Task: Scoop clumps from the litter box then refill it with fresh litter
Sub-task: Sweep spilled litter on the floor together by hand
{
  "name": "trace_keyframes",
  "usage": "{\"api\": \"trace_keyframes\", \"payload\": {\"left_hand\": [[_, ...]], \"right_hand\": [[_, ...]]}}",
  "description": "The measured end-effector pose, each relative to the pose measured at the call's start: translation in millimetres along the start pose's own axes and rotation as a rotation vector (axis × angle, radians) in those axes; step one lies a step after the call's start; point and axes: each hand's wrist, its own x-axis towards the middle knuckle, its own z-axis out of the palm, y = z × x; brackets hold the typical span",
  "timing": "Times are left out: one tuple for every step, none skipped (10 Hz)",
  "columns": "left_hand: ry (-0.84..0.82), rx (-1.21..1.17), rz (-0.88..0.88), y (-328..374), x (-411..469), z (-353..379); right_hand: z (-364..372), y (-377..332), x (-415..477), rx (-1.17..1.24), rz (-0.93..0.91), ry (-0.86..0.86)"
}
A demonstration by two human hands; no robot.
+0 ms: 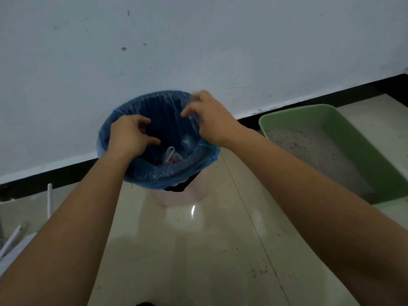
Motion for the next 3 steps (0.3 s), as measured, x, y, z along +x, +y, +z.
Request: {"api": "trace_keyframes", "payload": {"left_hand": [[0.084, -0.014, -0.032, 4, -1, -2], [0.067, 0.030, 0.072, 10, 2, 1], [-0.106, 0.079, 0.072, 27, 2, 6]], "right_hand": [[-7, 4, -8, 0.017, -0.037, -0.036], [-14, 7, -14, 0.113, -0.019, 0.116], [-25, 17, -28, 0.044, -0.068, 0.152]]}}
